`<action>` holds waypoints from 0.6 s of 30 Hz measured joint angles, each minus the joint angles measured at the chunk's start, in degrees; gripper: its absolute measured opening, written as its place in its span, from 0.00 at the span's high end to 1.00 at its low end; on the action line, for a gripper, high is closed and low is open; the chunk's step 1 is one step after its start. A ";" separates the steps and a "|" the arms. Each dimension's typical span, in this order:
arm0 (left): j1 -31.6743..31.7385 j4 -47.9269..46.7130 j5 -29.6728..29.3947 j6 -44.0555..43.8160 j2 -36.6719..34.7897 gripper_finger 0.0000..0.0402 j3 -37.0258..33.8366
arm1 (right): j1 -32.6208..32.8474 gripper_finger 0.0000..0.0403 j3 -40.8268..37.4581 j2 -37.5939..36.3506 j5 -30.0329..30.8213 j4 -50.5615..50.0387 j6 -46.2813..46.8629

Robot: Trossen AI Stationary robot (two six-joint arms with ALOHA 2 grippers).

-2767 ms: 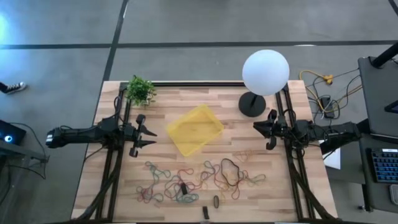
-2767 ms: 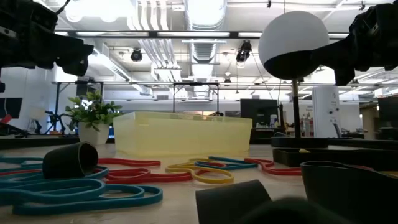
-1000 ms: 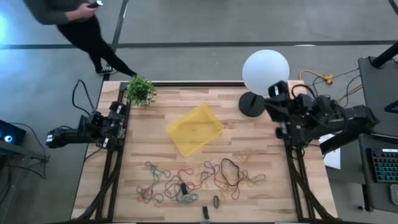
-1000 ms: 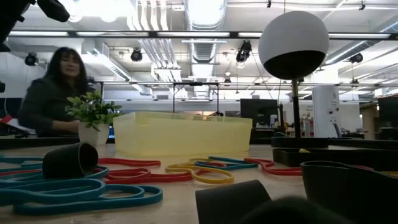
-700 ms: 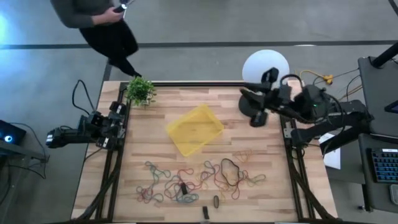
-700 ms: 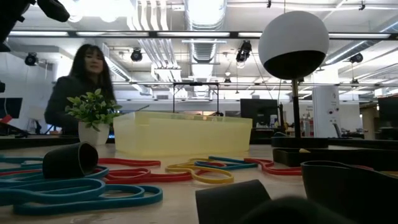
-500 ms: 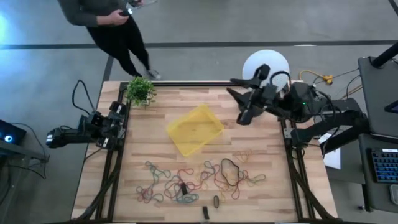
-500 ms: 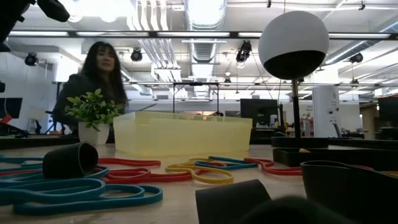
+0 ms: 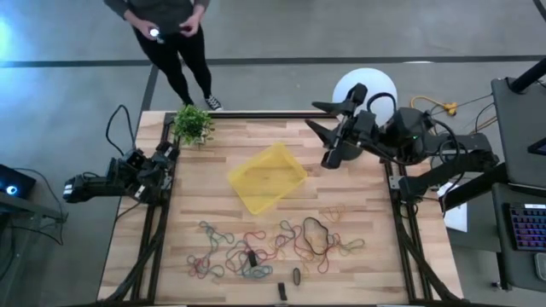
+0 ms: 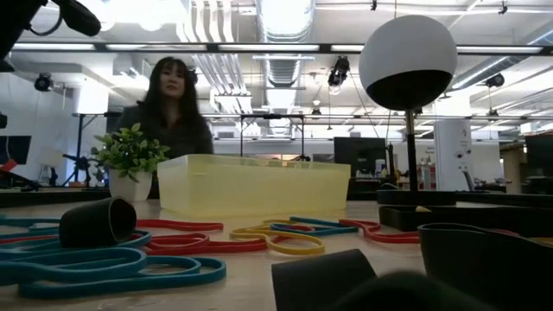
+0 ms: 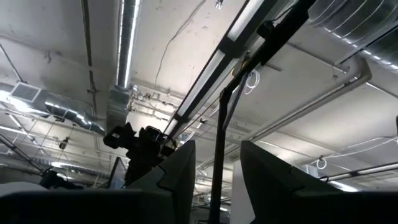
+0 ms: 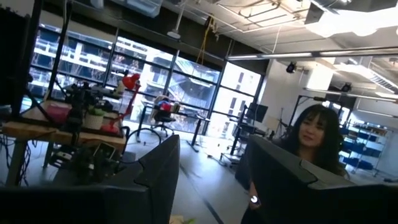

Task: Pick and place rubber bands into bin
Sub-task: Put the blue rubber band into the yellow bin

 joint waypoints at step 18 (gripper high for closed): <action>0.00 7.66 -4.62 8.90 18.83 0.72 7.73 | 0.02 0.59 -0.09 -0.11 -2.55 -3.06 6.66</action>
